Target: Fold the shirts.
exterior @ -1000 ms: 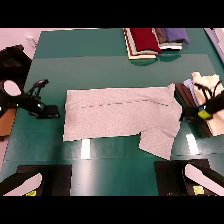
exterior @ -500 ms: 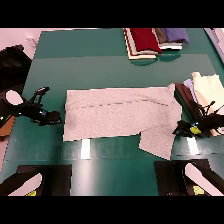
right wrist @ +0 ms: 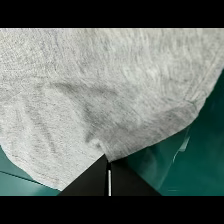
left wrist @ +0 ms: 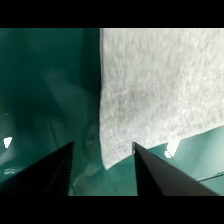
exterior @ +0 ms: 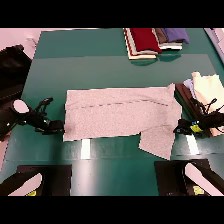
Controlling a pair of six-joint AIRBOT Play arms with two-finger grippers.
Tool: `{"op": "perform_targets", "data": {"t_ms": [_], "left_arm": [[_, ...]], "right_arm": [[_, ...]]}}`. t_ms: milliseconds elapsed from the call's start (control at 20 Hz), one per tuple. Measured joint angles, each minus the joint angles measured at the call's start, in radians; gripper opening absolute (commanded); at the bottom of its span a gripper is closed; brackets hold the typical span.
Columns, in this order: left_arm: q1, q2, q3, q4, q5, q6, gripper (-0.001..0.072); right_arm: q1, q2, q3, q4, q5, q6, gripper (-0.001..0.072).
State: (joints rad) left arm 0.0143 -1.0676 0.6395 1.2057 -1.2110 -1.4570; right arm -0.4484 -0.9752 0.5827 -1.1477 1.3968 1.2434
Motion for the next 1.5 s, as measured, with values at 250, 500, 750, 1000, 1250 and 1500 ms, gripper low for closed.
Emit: {"op": "perform_targets", "data": {"t_ms": [250,500,750,1000,1250,1500], "left_arm": [[0.001,0.004,-0.082,-0.109,0.031,-0.002,0.0274],[-0.001,0.003,-0.102,-0.146,0.047,0.035,0.0020],[0.000,0.134,-0.063,-0.068,-0.015,0.026,0.0021],[0.000,0.319,-0.052,0.101,-0.134,-0.032,0.0022],[0.000,0.355,-0.022,0.119,-0.061,-0.050,0.0021],[-0.001,0.217,0.113,0.101,0.061,-0.044,0.0022]], "right_arm": [[0.000,0.000,0.000,0.002,0.006,-0.004,0.0012],[0.000,0.000,0.008,0.003,0.017,-0.005,0.0010],[0.000,0.076,0.042,-0.018,0.092,-0.005,0.0010],[0.002,0.243,0.020,-0.048,0.171,0.013,0.0009],[0.047,0.247,0.121,-0.049,0.145,0.033,0.0009],[0.193,0.046,0.313,-0.056,0.048,0.058,0.0009]]}}
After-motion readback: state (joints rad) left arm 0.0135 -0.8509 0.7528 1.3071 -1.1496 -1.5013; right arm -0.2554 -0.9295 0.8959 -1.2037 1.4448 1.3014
